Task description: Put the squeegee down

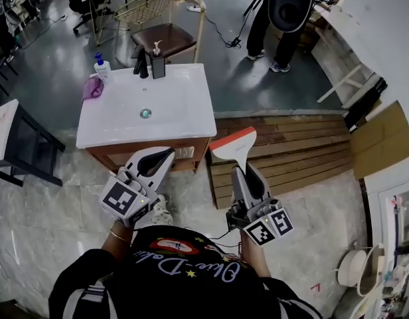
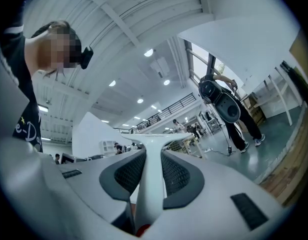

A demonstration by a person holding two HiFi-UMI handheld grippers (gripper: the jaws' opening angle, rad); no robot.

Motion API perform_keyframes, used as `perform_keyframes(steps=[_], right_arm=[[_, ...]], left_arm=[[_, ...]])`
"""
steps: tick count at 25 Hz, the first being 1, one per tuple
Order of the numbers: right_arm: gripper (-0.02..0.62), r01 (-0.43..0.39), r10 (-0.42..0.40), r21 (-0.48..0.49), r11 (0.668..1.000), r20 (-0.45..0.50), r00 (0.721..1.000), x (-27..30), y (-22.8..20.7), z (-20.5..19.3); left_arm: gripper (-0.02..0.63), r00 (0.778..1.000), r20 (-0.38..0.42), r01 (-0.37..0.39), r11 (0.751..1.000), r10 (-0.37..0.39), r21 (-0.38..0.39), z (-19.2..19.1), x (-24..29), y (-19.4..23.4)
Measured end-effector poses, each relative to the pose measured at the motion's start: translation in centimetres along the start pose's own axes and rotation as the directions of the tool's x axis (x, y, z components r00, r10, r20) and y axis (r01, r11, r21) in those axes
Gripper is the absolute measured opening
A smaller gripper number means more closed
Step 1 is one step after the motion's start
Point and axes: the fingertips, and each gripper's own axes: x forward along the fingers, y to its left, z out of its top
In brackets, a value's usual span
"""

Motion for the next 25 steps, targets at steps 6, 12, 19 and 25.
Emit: perform_keyframes(steps=[6,12,19,25], right_arm=[[0.100,0.013,-0.013,-0.018,1.000,0.001,1.000,1.6,-0.7,0.3],[0.100,0.016,-0.016,-0.025,1.000,-0.001,1.000,3.4,-1.1,0.3],[0.100,0.008,-0.008,-0.025,1.000,-0.007,1.000,5.5,-1.2,-0.1],[0.100,0.016,-0.016,-0.025,1.000,-0.006,1.000,6.9,-1.6,-0.4]], left_arm=[[0.014,1.000,0.001,0.016,1.000,-0.016,0.001,-0.2,1.4,1.5],[0.015,1.000,0.008,0.020,1.000,-0.020,-0.004,0.0,2.2,3.1],[0.014,1.000,-0.002,0.013,1.000,-0.013,0.006,-0.2,2.6,4.9],[0.014,1.000,-0.008,0.025,1.000,-0.025,0.005,-0.5,3.2,6.3]])
